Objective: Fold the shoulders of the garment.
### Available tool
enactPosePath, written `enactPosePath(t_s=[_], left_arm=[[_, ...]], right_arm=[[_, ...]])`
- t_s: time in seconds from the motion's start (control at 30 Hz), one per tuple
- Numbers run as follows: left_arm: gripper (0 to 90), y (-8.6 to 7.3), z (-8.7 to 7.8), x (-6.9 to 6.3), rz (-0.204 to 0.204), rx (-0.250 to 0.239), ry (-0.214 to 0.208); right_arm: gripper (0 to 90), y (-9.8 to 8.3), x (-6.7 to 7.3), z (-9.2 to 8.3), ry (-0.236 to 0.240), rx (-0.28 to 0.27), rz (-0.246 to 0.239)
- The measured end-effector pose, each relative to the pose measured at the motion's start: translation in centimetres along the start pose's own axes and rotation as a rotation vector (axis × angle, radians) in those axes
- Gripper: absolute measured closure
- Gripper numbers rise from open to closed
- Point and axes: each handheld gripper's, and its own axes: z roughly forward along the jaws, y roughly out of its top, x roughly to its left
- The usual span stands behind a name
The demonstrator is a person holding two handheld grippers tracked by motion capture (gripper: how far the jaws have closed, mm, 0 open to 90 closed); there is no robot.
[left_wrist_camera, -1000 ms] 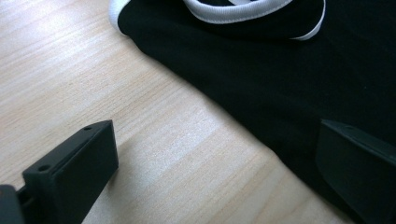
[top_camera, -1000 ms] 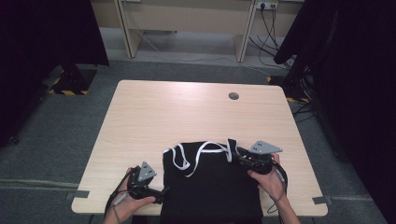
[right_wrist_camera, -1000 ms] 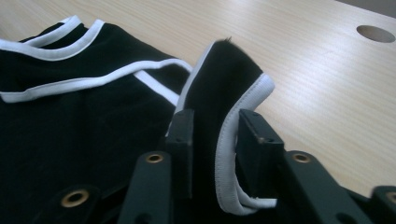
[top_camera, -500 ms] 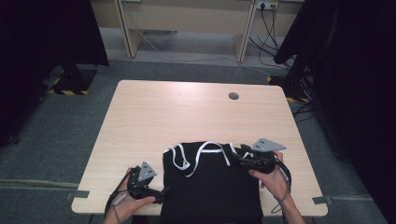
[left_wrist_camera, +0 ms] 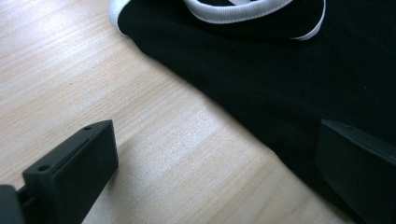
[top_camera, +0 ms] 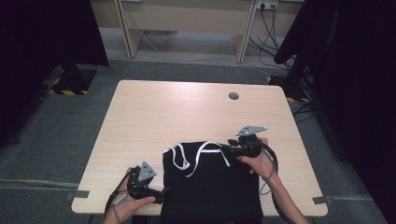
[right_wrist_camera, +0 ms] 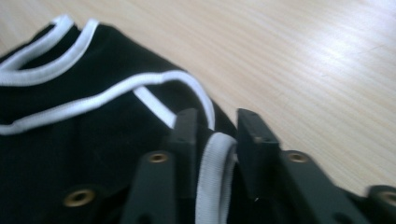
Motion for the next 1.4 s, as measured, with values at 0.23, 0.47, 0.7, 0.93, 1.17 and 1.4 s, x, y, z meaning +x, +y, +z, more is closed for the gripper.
enactPosePath(t_s=[0.23,0.47,0.7,0.93,1.17,1.4], left_arm=[[0.0,0.0,0.0,0.0,0.000,0.000,0.000],[0.0,0.0,0.0,0.0,0.000,0.000,0.000],[0.0,0.0,0.0,0.0,0.000,0.000,0.000],[0.0,0.0,0.0,0.0,0.000,0.000,0.001],[0.0,0.0,0.0,0.0,0.000,0.000,0.001],[0.0,0.0,0.0,0.0,0.000,0.000,0.001]], right_arm=[[83.1,-1.0,0.9,-1.7,0.001,-0.025,-0.067],[82.2,-3.8,2.3,-5.1,-0.012,-0.124,-0.048],[76.4,-6.1,3.0,-7.0,-0.001,-0.144,-0.025],[70.2,-6.1,2.8,-9.0,-0.026,-0.185,-0.011],[69.0,-6.0,2.3,-7.0,-0.028,-0.135,-0.018],[68.1,-6.6,2.6,-5.0,0.010,-0.076,-0.023]])
